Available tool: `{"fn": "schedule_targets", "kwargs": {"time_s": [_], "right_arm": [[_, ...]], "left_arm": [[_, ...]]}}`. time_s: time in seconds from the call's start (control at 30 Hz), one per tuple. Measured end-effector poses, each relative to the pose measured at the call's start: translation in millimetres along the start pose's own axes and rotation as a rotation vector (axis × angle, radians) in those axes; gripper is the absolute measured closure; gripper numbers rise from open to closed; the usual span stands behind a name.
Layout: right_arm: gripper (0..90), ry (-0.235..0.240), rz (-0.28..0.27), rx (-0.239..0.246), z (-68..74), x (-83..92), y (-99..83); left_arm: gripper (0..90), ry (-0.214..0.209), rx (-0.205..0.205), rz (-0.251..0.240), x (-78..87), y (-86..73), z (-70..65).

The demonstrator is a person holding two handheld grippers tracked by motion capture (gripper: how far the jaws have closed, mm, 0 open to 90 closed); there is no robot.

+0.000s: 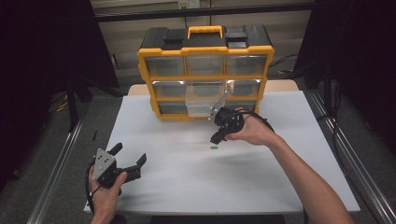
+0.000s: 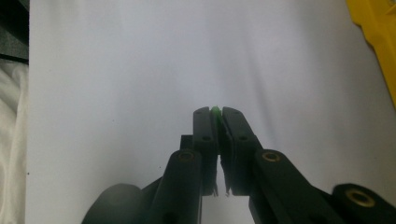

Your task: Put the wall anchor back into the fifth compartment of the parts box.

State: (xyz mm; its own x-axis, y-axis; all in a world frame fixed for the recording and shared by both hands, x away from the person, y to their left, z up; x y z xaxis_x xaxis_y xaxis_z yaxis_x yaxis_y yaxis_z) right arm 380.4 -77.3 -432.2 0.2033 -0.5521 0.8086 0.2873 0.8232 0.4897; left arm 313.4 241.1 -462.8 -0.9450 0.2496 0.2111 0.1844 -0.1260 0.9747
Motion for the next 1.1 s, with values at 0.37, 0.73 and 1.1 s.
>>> {"fn": "schedule_targets", "kwargs": {"time_s": [0.37,0.73,1.1], "right_arm": [[85.2,-0.016,-0.04,0.042,13.9,22.9,9.4],[85.2,-0.048,-0.113,0.097,23.6,55.6,23.5],[85.2,-0.065,-0.134,0.128,35.7,79.0,39.2]], "left_arm": [[3.6,-0.007,-0.004,0.002,0.0,-0.7,0.8],[3.6,-0.012,0.013,-0.004,-0.5,-0.2,-1.4],[3.6,-0.011,-0.009,0.003,0.1,-0.4,1.0]]}}
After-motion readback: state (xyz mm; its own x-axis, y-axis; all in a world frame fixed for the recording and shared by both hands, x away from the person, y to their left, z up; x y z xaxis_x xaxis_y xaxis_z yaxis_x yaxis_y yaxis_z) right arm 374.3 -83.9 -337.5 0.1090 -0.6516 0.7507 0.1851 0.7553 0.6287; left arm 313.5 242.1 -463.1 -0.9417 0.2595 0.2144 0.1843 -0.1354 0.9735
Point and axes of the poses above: each handheld gripper's, and its own axes: x roughly backward along the jaws, y roughly out of its top, z roughly to its left, the point moved 6 cm from there along -x, roughly forward along the jaws, and after that the axes turned 15 degrees about y, right-handed, at the moved point
